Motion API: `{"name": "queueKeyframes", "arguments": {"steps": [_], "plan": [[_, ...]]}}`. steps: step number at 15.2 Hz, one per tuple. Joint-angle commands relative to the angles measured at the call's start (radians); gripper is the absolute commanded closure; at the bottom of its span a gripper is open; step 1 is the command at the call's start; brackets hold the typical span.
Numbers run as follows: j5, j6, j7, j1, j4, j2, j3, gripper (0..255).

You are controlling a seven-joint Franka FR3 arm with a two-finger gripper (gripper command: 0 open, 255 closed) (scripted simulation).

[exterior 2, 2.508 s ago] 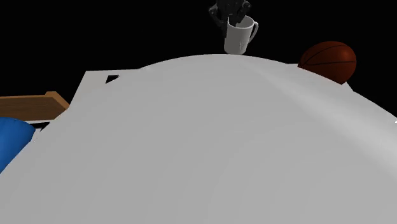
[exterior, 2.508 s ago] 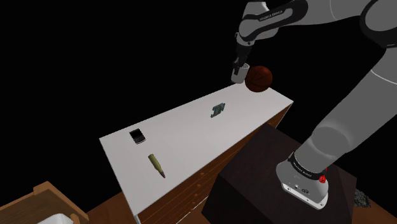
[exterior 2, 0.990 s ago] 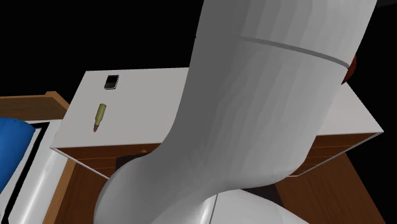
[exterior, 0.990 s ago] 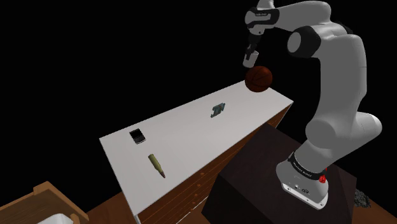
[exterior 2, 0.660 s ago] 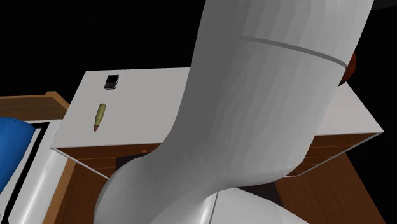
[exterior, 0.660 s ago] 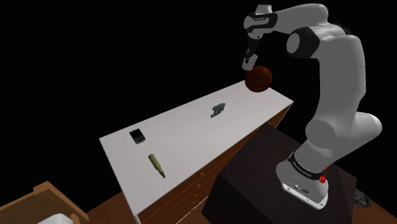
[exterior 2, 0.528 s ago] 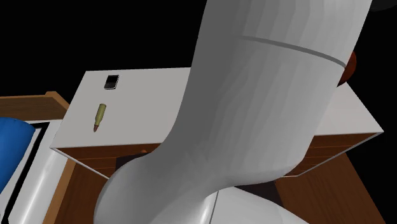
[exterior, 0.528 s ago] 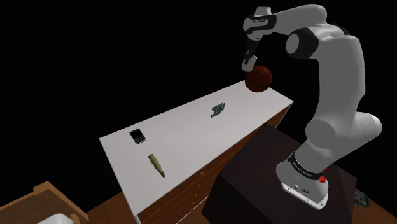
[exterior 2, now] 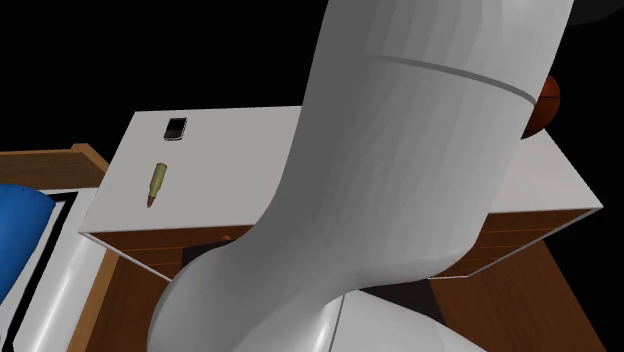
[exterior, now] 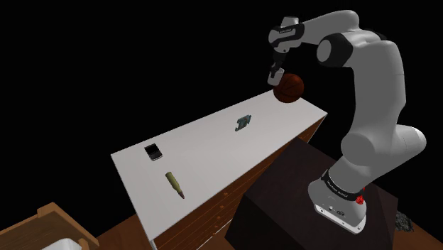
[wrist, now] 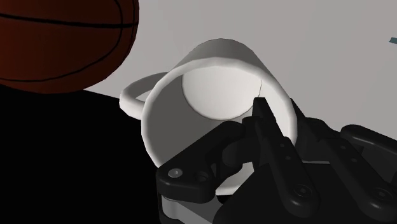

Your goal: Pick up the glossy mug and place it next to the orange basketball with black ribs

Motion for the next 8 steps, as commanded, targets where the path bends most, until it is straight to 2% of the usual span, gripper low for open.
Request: {"name": "queueKeyframes", "arguments": {"steps": [1, 8], "plan": [[0.001, 0.021, -0.002, -0.001, -0.012, 0.008, 0.001, 255], [0.006, 0.09, -0.002, -0.002, -0.042, 0.046, 0.004, 255]]}}
